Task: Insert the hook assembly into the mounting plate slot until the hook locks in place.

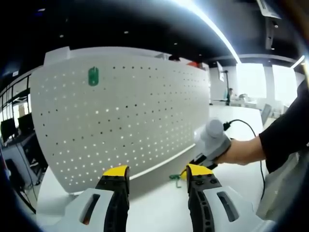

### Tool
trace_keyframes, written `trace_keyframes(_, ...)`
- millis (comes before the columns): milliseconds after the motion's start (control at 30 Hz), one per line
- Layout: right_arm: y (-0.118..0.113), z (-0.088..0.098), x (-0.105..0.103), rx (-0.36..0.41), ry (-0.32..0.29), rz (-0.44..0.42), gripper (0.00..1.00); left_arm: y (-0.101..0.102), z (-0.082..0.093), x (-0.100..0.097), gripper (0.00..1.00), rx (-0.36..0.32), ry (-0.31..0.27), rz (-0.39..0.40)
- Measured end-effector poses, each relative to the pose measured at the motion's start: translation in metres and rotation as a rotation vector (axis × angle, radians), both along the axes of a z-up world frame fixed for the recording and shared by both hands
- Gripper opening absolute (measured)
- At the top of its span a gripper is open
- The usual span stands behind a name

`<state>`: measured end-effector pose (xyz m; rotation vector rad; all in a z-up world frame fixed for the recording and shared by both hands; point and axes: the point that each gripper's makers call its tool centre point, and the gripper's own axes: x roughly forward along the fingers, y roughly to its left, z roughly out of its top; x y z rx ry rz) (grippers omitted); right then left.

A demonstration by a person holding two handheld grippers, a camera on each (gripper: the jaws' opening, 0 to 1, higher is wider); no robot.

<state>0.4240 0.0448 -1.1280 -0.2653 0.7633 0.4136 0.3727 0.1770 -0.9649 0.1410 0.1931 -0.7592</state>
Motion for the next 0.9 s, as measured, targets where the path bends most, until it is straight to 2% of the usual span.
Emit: trace_keyframes(900, -0.004, 0.019, -0.008, -0.040, -0.033, 0.029, 0.01, -0.004, -0.001, -0.003, 0.48, 0.005, 0.003, -0.020)
